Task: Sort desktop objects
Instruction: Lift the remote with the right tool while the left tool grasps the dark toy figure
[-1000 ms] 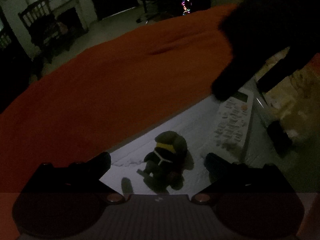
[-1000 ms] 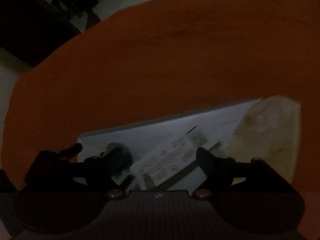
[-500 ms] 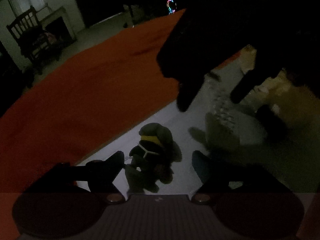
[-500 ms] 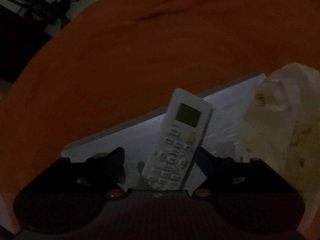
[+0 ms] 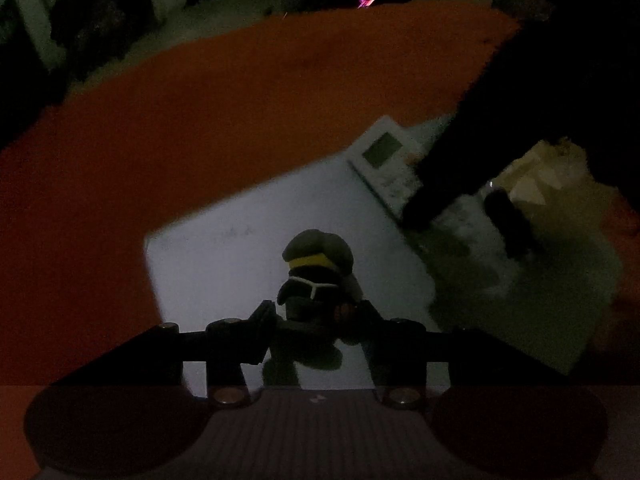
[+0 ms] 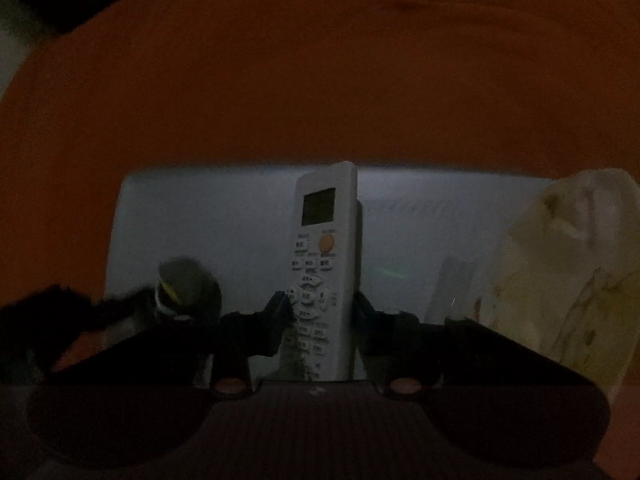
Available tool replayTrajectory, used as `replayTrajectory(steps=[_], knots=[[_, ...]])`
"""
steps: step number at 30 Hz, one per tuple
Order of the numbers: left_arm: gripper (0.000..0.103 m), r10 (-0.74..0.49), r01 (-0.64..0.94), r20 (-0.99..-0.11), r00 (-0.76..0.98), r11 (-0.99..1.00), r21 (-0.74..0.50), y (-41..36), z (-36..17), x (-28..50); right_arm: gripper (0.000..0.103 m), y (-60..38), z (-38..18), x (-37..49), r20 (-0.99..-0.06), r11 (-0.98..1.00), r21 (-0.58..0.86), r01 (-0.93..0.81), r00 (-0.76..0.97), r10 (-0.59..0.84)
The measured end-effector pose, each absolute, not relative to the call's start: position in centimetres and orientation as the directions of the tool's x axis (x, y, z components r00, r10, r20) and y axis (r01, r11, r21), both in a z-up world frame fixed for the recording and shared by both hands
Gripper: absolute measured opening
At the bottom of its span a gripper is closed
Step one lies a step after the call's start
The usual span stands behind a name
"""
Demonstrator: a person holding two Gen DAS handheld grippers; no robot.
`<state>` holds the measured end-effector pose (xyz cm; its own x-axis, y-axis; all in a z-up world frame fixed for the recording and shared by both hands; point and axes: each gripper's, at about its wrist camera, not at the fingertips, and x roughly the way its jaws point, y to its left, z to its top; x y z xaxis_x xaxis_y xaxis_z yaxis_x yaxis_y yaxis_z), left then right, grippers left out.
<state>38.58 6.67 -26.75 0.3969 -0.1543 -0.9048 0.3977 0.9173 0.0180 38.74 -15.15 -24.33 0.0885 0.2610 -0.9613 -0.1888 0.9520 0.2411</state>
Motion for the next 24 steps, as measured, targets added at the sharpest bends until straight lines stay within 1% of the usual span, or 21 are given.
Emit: replayTrajectory(steps=[1,2,3,4,5,6,9,11,15,16,17,18,19,20,22,23,24], knots=[[0.041,-0.154,0.390,-0.910,0.385,0.921,0.009,6.8,-26.6,38.4,0.037,-15.2,-24.3,38.5,-0.963,0.947,0.243,-0.209,0.066,0.262],[0.046,-0.156,0.381,-0.909,0.386,0.925,0.003,7.0,-26.3,38.3,0.038,-15.4,-24.2,38.3,-0.965,0.947,0.239,-0.216,0.053,0.256],[0.052,-0.150,0.369,-0.903,0.403,0.930,0.010,7.1,-26.1,38.2,0.042,-15.5,-24.2,38.1,-0.968,0.946,0.235,-0.223,0.040,0.250],[0.066,-0.136,0.356,-0.894,0.426,0.934,0.028,7.0,-25.9,38.2,0.044,-15.6,-24.1,38.1,-0.970,0.947,0.225,-0.227,0.041,0.240],[0.075,-0.124,0.347,-0.885,0.449,0.937,0.044,7.0,-25.6,38.3,0.050,-15.7,-23.9,38.0,-0.972,0.949,0.215,-0.232,0.043,0.231],[0.075,-0.120,0.346,-0.877,0.465,0.937,0.056,7.0,-25.4,38.5,0.060,-15.5,-23.8,38.1,-0.975,0.952,0.200,-0.231,0.054,0.218],[0.075,-0.123,0.362,-0.857,0.500,0.929,0.078,6.8,-25.0,38.9,0.075,-15.5,-23.1,37.0,-0.976,0.957,0.169,-0.234,0.093,0.195],[0.075,-0.130,0.383,-0.847,0.515,0.919,0.092,6.5,-25.1,38.9,0.076,-15.4,-22.9,36.9,-0.978,0.959,0.150,-0.241,0.109,0.180],[0.075,-0.133,0.416,-0.855,0.502,0.903,0.104,5.5,-26.3,39.0,0.075,-14.9,-23.6,36.8,-0.981,0.955,0.108,-0.276,0.125,0.147],[0.073,-0.123,0.422,-0.859,0.497,0.899,0.115,5.2,-26.8,38.9,0.073,-15.0,-23.7,36.6,-0.981,0.954,0.099,-0.281,0.135,0.142],[0.065,-0.112,0.426,-0.864,0.490,0.896,0.125,5.0,-27.2,38.9,0.073,-15.1,-23.7,36.5,-0.980,0.954,0.090,-0.287,0.145,0.136],[0.062,-0.103,0.426,-0.869,0.483,0.895,0.131,4.8,-27.6,38.9,0.067,-14.6,-24.1,36.2,-0.979,0.951,0.070,-0.301,0.162,0.123],[0.060,-0.103,0.416,-0.869,0.484,0.901,0.125,4.8,-27.8,38.9,0.058,-14.4,-24.0,35.9,-0.976,0.946,0.052,-0.321,0.183,0.116],[0.053,-0.117,0.400,-0.867,0.484,0.911,0.100,5.0,-27.8,38.9,0.051,-14.3,-23.9,35.6,-0.973,0.939,0.035,-0.341,0.203,0.110],[0.039,-0.137,0.370,-0.864,0.485,0.927,0.061,5.3,-27.3,39.0,0.050,-14.5,-23.5,35.1,-0.966,0.929,0.044,-0.366,0.223,0.134],[0.036,-0.130,0.357,-0.862,0.489,0.932,0.063,5.4,-27.1,38.8,0.050,-14.7,-23.5,35.0,-0.965,0.929,0.047,-0.366,0.225,0.137],[0.034,-0.126,0.349,-0.861,0.492,0.935,0.063,5.4,-27.0,38.5,0.050,-14.9,-23.4,34.8,-0.964,0.929,0.050,-0.366,0.226,0.140]])
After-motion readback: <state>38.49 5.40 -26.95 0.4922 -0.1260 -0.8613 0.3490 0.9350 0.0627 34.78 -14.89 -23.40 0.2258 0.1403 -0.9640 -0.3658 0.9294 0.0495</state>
